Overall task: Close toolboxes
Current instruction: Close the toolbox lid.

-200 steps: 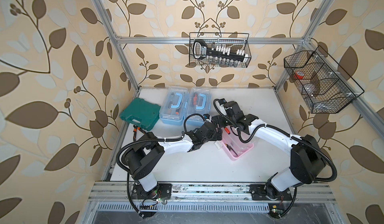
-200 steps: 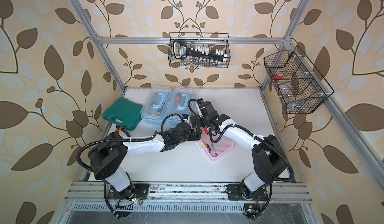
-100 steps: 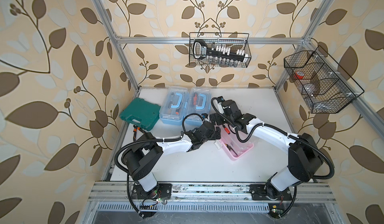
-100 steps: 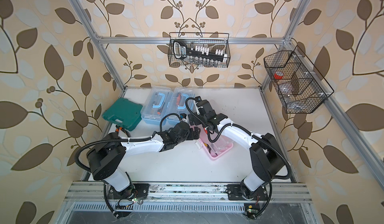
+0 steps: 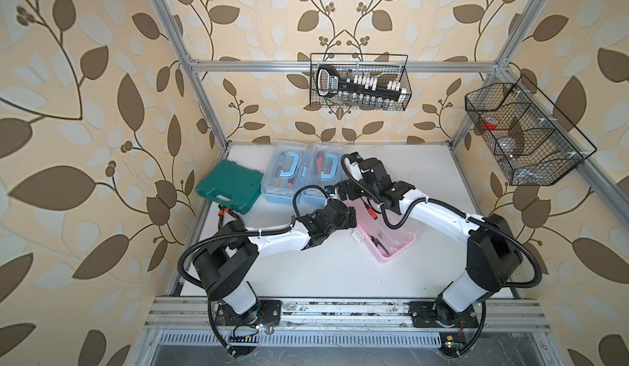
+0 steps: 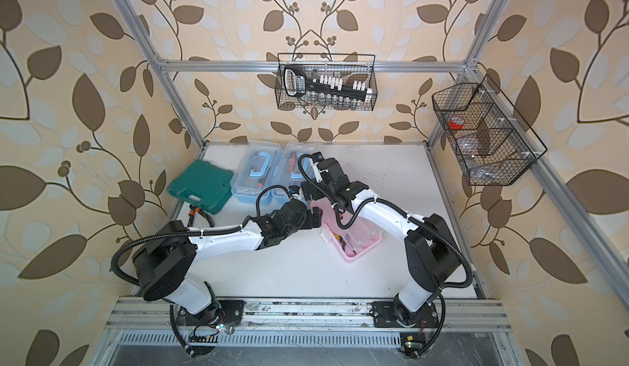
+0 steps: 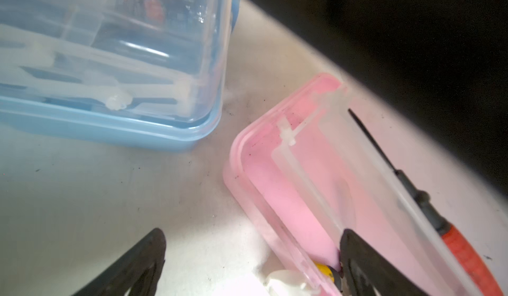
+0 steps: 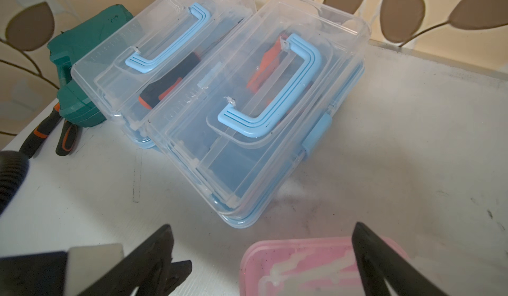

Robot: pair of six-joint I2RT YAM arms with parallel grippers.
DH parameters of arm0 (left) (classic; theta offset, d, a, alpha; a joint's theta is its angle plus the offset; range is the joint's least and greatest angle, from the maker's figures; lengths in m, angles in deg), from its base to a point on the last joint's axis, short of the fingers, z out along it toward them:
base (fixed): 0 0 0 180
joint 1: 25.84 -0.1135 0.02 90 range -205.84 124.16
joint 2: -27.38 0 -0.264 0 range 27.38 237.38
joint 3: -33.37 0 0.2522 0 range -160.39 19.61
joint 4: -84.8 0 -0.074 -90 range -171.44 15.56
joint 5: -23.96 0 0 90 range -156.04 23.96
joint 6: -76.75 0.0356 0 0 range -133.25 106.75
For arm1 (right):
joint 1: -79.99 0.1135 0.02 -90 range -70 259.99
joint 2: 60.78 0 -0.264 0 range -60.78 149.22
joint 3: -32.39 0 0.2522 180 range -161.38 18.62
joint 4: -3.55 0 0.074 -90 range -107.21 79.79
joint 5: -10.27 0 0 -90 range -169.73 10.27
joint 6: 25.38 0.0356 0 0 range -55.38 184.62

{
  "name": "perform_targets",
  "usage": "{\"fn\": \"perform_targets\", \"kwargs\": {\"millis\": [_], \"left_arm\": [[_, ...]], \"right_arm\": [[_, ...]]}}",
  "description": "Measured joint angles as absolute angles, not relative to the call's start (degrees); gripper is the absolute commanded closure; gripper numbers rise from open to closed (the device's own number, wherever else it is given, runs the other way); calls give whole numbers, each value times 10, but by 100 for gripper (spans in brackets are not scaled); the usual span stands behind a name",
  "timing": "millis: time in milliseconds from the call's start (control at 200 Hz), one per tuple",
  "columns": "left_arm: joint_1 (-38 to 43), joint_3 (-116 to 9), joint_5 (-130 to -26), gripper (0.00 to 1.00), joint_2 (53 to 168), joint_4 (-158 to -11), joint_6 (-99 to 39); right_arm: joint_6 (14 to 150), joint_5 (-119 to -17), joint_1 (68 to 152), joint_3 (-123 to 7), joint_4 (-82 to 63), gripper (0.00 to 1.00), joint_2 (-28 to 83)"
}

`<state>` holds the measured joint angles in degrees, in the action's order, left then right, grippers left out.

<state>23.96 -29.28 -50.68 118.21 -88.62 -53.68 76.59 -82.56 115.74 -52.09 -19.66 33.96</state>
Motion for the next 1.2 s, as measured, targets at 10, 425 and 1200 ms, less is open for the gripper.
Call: {"fn": "perform_targets", "kwargs": {"millis": [10,425,1200], "left_arm": [[240,-292,-506,1,1182,-886,-537],[239,-275,-471,1,1169,-902,-546],[251,-238,-522,1,1135,-867,-522]], "right_arm": [[766,-825,1158,-521,-197,1,340],[738,-857,1185,-571,-248,1,341],[768,-960,1201,-581,-280,1,227]]}}
